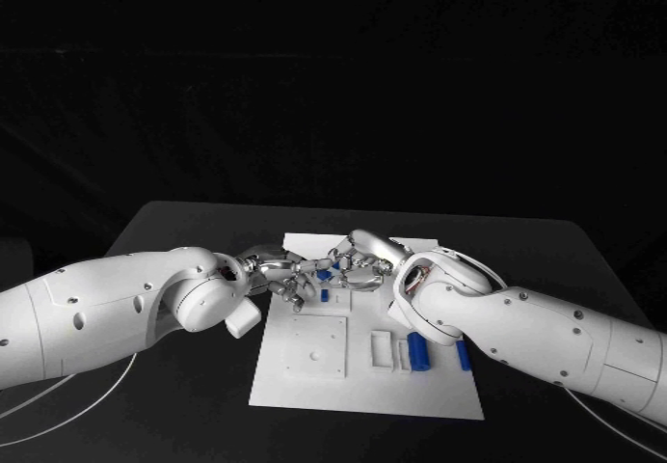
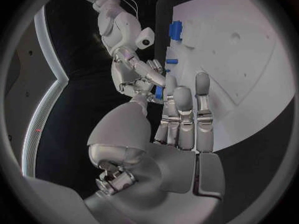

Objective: Assemble the parts on the task board

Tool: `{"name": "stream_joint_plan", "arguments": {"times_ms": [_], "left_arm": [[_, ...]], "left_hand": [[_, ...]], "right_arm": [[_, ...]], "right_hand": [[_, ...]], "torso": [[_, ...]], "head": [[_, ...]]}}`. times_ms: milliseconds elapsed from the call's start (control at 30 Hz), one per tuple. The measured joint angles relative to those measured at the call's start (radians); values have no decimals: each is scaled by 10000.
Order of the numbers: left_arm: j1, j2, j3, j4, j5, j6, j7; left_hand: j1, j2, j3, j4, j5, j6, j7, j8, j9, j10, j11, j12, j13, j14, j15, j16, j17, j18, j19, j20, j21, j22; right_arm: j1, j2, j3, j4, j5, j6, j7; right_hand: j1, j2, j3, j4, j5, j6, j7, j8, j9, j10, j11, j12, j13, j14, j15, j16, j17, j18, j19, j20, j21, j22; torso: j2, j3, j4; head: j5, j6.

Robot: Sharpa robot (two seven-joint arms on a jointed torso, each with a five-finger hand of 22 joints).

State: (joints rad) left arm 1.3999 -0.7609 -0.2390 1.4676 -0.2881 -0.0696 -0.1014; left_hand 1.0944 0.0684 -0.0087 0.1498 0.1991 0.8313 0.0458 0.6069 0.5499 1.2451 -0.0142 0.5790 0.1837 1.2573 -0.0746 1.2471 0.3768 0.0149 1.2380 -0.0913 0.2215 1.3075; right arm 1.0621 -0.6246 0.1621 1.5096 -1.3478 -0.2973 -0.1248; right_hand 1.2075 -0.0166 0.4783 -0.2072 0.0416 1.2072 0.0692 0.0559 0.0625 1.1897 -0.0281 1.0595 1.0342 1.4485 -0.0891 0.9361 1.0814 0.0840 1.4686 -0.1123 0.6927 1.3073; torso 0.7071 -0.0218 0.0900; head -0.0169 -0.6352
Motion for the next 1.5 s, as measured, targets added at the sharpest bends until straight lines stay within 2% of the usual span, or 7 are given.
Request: {"name": "stream_joint_plan", "arguments": {"times_ms": [133,233,467,667,867,1133,1500], "left_arm": [[0,0,-3,-1,-13,39,0],[-1,0,-7,-1,-22,73,0],[-2,-15,-8,5,-16,171,-1],[-4,-29,-11,-11,44,255,-1],[-6,-32,-15,-19,142,302,-1],[-7,-37,-15,-23,284,354,1],[-7,-43,-12,-19,520,311,57]], "left_hand": [[441,158,157,-396,171,43,-42,-68,-44,1,0,-69,-36,0,0,37,0,0,-6,-6,7,0],[781,168,261,-675,716,138,-66,-154,-91,42,-41,-157,-84,-22,-22,37,0,1,-37,-36,7,0],[1002,177,559,-1025,2400,262,-119,-272,-76,164,-57,-340,-198,-37,-37,76,1,1,-73,-72,52,-1],[776,-198,1110,-960,3968,231,-150,-114,372,216,-109,-453,-221,-73,-72,114,-11,1,-108,-108,124,-1],[563,-410,1756,-1131,4329,198,-179,-76,698,247,-79,-480,-221,-72,-73,114,-19,0,-177,-102,240,-1],[623,-402,2220,-1737,4470,115,-78,-81,881,385,-90,-604,-265,-107,-38,153,-22,0,-235,-89,406,-2],[785,-98,2163,-2077,4540,386,224,-464,1221,1130,-195,-1232,-474,-52,-92,301,18,1,-430,-214,1170,0]], "right_arm": [[3,-1,3,0,4,33,2],[4,-4,4,0,5,55,3],[6,-15,6,-8,4,117,27],[9,-19,10,-9,4,176,73],[12,-18,13,-15,4,210,99],[12,-11,14,-18,-1,252,102],[11,-3,11,-31,2,242,116]], "right_hand": [[0,0,-9,-9,-1,0,0,0,0,0,1,0,7,0,0,0,0,0,0,0,0,0],[1,0,-10,-10,-4,0,0,0,0,-1,1,0,28,0,0,0,-1,0,0,0,0,0],[9,6,-27,-27,40,0,0,0,0,-15,15,0,28,0,1,0,-1,1,0,0,0,0],[10,5,-38,-38,40,0,0,0,0,-15,15,0,38,-1,2,0,7,0,0,0,0,0],[10,4,-52,-51,40,0,0,0,0,-15,15,0,39,-1,2,0,6,1,0,1,0,0],[23,-8,-67,-66,39,0,0,0,-2,-15,16,0,37,-1,3,0,6,0,0,1,0,0],[23,-9,-383,37,20,0,0,0,-2,-193,25,-333,-220,-1,3,-129,-41,1,-1,1,-155,0]], "torso": [[1,0,0],[2,0,0],[2,0,0],[2,-5,0],[-1,-6,-4],[-1,-6,4],[-1,0,-6]], "head": [[-24,2],[-35,-20],[-49,-76],[-58,-65],[-63,-92],[-80,-148],[-60,-99]]}}
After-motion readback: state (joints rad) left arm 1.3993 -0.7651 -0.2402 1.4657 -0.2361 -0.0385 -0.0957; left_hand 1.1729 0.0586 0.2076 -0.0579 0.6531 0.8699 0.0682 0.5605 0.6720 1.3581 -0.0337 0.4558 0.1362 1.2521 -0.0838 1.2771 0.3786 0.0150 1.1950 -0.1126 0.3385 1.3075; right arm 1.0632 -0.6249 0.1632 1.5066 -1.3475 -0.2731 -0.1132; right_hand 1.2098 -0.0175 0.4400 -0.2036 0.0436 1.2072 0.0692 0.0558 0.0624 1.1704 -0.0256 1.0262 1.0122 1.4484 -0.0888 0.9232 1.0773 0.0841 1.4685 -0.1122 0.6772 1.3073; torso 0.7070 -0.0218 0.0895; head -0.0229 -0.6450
